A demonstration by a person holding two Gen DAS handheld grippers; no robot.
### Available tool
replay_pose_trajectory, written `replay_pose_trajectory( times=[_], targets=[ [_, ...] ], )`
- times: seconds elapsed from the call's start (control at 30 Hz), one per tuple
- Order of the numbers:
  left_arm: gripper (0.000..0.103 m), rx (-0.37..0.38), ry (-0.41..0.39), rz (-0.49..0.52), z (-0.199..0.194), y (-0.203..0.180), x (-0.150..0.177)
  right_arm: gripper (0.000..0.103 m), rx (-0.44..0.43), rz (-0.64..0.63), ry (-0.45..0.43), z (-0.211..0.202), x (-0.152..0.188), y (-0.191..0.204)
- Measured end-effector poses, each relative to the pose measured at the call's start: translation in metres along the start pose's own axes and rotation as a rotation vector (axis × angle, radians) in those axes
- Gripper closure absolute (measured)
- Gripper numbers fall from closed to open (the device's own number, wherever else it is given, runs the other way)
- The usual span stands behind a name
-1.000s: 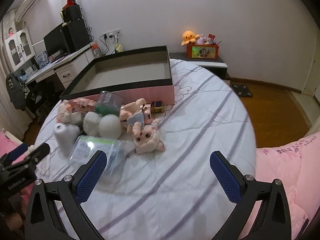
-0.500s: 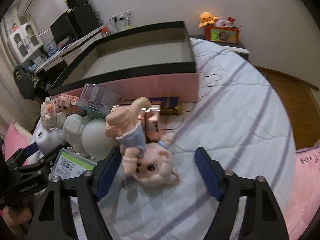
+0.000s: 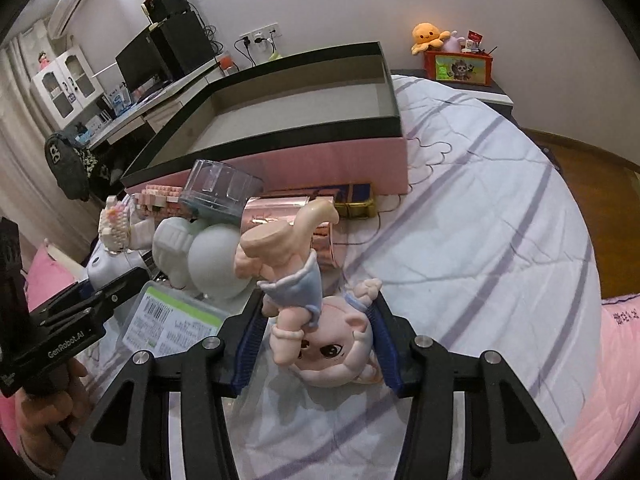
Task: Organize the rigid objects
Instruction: 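Carry the white cup and pig doll into the box and release both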
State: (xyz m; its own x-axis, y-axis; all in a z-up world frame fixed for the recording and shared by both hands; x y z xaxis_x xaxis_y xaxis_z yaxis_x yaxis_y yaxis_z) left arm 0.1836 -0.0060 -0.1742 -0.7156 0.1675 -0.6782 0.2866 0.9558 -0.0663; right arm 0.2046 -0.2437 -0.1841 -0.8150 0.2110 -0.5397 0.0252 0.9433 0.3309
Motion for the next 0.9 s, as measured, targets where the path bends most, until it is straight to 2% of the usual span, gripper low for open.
replay_pose_trajectory(
  times=[0.2,0.43,0.7,0.9],
  targets=[
    [0.049,-0.004,-0.022,0.002,-0.023,0.002,0.003,0.052,-0.021,-0.008,-0.015,-0.010,-0.002,0.007],
    [0.049,-0.005,-0.097,0.018,-0.052,0.003,-0.014,0.052,-0.059,-0.032,-0.048,-0.025,-0.013,0.020],
    [0.049,-0.033,-0.221,0.060,-0.060,0.006,-0.080,0.052,-0.082,-0.095,-0.127,-0.033,-0.063,0.040],
    [0.049,-0.027,-0.219,0.051,-0.023,0.015,-0.129,0.052,-0.078,-0.088,-0.146,-0.010,-0.105,0.043]
  ],
)
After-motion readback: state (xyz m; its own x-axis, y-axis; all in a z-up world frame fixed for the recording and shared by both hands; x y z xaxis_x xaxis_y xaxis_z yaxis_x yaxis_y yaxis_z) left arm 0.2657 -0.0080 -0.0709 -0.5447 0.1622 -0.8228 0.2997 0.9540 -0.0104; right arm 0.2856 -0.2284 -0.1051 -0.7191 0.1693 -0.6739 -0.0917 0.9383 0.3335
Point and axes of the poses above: each gripper's, at about its wrist camera, not at the fingertips, and z roughly the way its jaws point, y to its left, x to its underside, the point moved 1 cm from there along z, roughly the way its jaws point, and after that the axes turned 9 degrees about z, right-handed, at the moved point
